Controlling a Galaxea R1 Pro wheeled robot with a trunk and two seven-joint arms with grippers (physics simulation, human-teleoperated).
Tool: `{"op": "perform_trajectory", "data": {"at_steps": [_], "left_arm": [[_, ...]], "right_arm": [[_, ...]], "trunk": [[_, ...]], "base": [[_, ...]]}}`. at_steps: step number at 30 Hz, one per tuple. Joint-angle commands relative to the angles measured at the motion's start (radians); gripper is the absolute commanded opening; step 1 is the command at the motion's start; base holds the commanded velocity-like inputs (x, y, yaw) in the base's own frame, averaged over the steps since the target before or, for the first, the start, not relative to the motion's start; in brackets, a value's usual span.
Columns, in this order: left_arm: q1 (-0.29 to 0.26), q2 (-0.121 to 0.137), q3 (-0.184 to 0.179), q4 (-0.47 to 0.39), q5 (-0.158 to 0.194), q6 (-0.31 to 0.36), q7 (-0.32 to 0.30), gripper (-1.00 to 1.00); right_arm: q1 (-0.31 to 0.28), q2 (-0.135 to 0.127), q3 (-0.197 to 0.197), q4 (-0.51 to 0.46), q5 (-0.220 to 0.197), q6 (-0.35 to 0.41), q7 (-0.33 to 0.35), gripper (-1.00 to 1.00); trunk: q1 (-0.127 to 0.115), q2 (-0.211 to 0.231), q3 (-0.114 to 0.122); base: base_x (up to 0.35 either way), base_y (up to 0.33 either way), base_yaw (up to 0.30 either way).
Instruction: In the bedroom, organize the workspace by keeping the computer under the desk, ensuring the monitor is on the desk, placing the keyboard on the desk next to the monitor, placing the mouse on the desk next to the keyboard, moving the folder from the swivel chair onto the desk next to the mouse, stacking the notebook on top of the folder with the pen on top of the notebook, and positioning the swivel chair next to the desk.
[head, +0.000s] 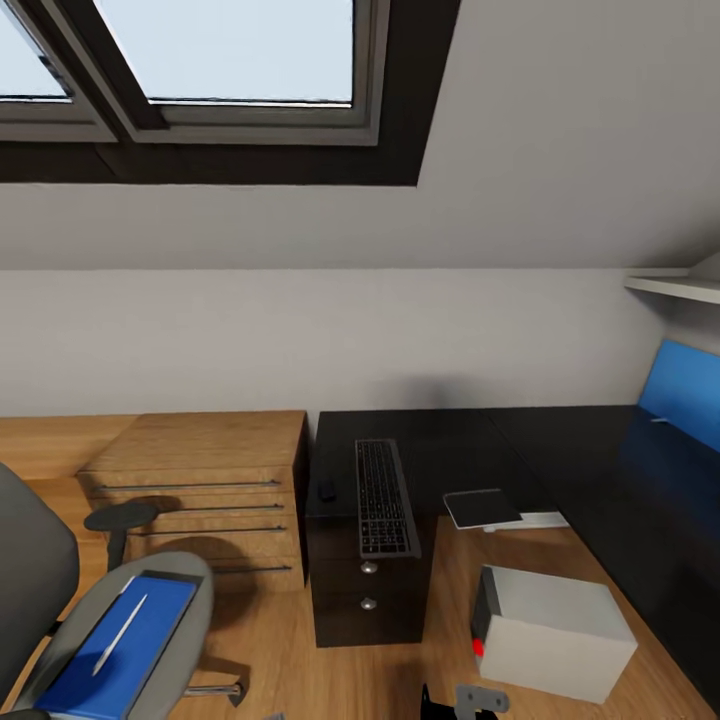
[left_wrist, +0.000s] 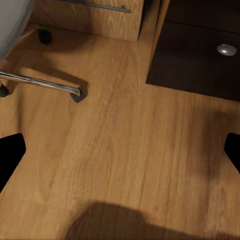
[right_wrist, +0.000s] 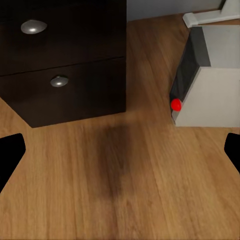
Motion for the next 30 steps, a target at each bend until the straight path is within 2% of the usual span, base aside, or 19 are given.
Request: {"op": "perform_trajectory", "data": {"at_steps": [1, 19, 30], "left_arm": [[-0.001, 0.000, -0.008, 0.000, 0.006, -0.004, 0.007, 1.00], [-0.001, 0.000, -0.007, 0.000, 0.006, -0.007, 0.030, 1.00], [-0.001, 0.000, -0.007, 0.000, 0.006, -0.007, 0.036, 1.00]], "right_arm": [[-0.001, 0.000, 0.009, 0.002, -0.009, -0.004, -0.002, 1.00], [-0.001, 0.002, 0.010, 0.002, -0.007, -0.006, -0.002, 1.00], [-0.001, 0.003, 0.011, 0.001, -0.006, -0.006, -0.002, 1.00]], "trunk": [[0.004, -0.008, -0.005], [0.073, -0.134, -0.069], [0.115, -0.211, -0.116]], "base": [[0.000, 0.000, -0.003], [0.000, 0.000, -0.002], [0.000, 0.000, -0.078]]}}
